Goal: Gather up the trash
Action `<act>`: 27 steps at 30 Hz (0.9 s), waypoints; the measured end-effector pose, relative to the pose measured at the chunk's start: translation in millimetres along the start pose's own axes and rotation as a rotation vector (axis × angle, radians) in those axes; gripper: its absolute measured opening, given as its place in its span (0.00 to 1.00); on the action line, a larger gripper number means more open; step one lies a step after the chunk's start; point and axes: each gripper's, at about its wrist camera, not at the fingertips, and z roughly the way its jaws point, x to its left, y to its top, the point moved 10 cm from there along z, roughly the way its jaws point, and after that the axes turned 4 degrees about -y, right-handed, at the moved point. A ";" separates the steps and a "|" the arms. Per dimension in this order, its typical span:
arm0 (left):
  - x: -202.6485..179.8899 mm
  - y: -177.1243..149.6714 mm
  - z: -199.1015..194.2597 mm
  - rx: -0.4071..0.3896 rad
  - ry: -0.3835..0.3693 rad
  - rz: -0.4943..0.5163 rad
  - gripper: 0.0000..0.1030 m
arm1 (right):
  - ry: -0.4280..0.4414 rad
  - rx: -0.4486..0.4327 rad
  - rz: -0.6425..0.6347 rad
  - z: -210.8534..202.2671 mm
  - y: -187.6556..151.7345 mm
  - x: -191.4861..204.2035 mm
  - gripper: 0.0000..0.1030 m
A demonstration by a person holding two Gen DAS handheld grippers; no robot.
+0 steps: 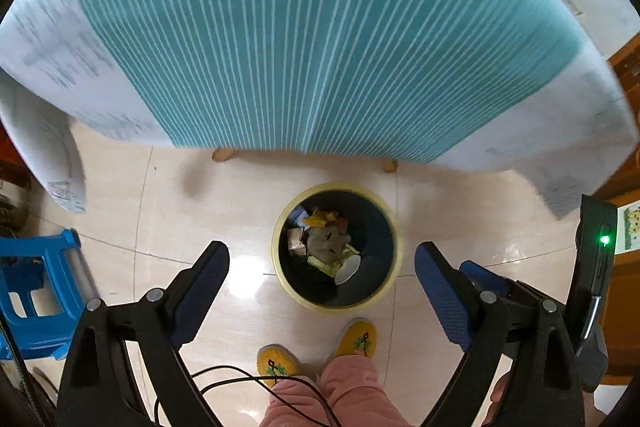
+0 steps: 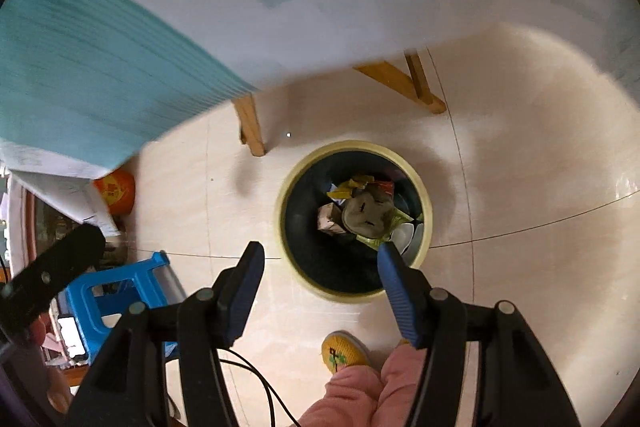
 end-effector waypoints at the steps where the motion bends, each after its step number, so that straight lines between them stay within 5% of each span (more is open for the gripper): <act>1: -1.3 2.6 -9.1 -0.005 -0.004 0.003 0.90 | 0.002 -0.004 -0.006 -12.6 -0.7 4.2 0.58; 15: 3.8 20.0 -202.0 -0.139 -0.050 0.046 0.99 | 0.026 -0.110 -0.140 -176.8 -11.4 83.1 0.58; 27: 2.6 57.4 -317.0 -0.302 -0.072 0.117 0.99 | 0.008 -0.341 -0.243 -291.0 14.4 145.1 0.58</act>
